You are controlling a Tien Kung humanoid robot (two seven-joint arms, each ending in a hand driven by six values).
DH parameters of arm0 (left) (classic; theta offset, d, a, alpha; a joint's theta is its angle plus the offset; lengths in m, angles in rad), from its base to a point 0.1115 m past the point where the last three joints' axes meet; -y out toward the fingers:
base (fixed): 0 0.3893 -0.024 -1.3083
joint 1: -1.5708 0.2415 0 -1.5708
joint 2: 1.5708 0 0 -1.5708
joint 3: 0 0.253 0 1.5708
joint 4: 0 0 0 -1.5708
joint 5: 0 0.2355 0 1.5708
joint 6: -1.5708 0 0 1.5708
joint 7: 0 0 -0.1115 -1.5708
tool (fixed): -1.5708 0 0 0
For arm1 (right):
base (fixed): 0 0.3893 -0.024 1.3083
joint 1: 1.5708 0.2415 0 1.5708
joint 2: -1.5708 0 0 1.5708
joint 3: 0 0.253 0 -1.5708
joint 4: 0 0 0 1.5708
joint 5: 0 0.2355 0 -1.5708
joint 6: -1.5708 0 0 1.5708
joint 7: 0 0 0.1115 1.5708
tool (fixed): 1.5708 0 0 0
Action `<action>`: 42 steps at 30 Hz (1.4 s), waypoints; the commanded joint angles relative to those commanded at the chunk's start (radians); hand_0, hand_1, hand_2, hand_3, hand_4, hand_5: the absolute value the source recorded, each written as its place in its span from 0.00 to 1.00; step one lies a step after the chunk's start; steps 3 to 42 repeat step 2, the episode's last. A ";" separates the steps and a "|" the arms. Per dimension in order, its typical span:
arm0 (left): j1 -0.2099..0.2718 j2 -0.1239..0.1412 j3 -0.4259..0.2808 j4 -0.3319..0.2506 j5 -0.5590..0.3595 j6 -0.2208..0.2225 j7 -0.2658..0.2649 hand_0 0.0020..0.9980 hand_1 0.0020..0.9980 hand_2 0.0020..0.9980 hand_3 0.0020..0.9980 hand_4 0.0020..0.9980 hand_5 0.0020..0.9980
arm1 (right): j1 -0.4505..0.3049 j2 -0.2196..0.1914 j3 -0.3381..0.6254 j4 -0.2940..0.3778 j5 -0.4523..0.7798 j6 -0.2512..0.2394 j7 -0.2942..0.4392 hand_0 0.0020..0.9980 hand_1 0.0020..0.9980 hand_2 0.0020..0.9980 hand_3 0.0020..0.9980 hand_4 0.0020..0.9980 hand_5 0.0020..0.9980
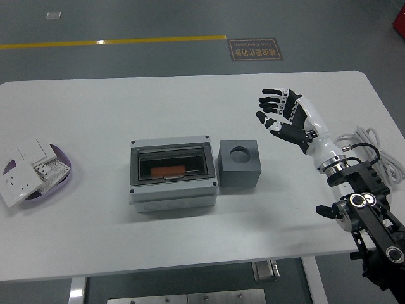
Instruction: Pick up the cylinder from the cube,place it in the box,flap close box
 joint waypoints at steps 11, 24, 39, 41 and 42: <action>0.000 0.001 -0.001 0.000 0.001 0.000 0.001 0.64 0.67 0.66 0.71 0.76 0.31 | -0.001 -0.001 0.000 0.000 0.001 0.000 0.000 0.70 0.67 0.67 0.67 0.75 0.09; 0.000 0.001 -0.001 0.000 0.001 0.000 0.001 0.64 0.67 0.66 0.71 0.76 0.31 | -0.001 -0.001 0.000 0.000 0.001 0.000 0.000 0.70 0.67 0.67 0.67 0.75 0.09; 0.000 0.001 -0.001 0.000 0.001 0.000 0.001 0.64 0.67 0.66 0.71 0.76 0.31 | -0.001 -0.001 0.000 0.000 0.001 0.000 0.000 0.70 0.67 0.67 0.67 0.75 0.09; 0.000 0.001 -0.001 0.000 0.001 0.000 0.001 0.64 0.67 0.66 0.71 0.76 0.31 | -0.001 -0.001 0.000 0.000 0.001 0.000 0.000 0.70 0.67 0.67 0.67 0.75 0.09; 0.000 0.001 -0.001 0.000 0.001 0.000 0.001 0.64 0.67 0.66 0.71 0.76 0.31 | -0.001 -0.001 0.000 0.000 0.001 0.000 0.000 0.70 0.67 0.67 0.67 0.75 0.09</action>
